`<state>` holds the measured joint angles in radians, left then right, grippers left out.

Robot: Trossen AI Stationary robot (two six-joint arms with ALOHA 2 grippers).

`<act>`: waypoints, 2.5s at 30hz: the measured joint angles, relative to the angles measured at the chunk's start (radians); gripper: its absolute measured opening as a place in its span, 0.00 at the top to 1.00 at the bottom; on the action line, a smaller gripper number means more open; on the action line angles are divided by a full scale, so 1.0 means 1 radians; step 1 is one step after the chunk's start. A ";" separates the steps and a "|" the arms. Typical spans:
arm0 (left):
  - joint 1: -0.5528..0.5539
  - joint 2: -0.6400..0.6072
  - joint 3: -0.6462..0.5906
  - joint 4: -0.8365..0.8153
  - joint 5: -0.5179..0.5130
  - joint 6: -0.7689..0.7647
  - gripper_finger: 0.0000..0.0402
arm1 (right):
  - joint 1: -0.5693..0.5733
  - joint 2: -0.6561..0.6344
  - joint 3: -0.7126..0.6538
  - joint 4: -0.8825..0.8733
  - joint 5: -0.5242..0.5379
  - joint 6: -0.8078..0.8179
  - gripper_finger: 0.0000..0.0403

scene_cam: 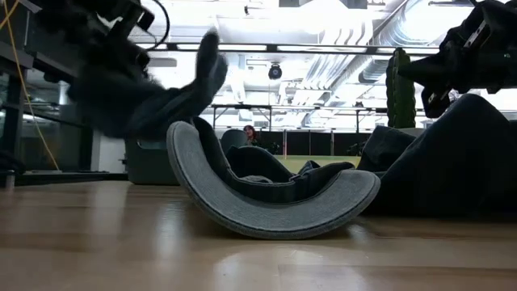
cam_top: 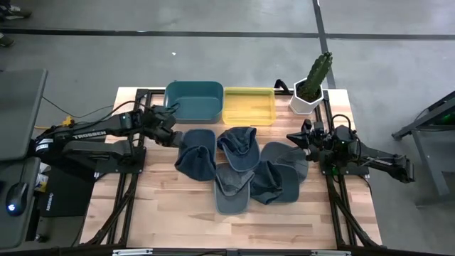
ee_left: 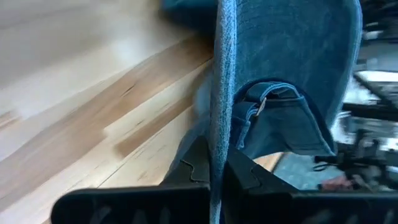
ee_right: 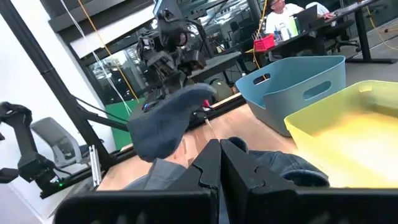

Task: Pick & Place hat
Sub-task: Put the left blue cap into the blue bin

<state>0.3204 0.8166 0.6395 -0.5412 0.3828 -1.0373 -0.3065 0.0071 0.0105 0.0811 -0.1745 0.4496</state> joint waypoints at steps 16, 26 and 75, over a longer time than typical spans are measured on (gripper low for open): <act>0.000 -0.015 0.001 0.588 -0.346 -0.075 1.00 | 0.000 0.244 0.219 0.065 0.141 -0.125 1.00; 0.000 0.059 0.001 0.803 -0.487 -0.074 1.00 | 0.000 0.671 0.459 0.185 0.168 -0.273 0.80; 0.000 0.169 0.001 1.138 -0.500 0.010 1.00 | 0.032 1.487 1.183 0.297 0.246 -0.345 0.24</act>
<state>0.3206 0.9855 0.6407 0.5972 -0.1174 -1.0278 -0.2745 1.4942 1.1931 0.3784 0.0718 0.1044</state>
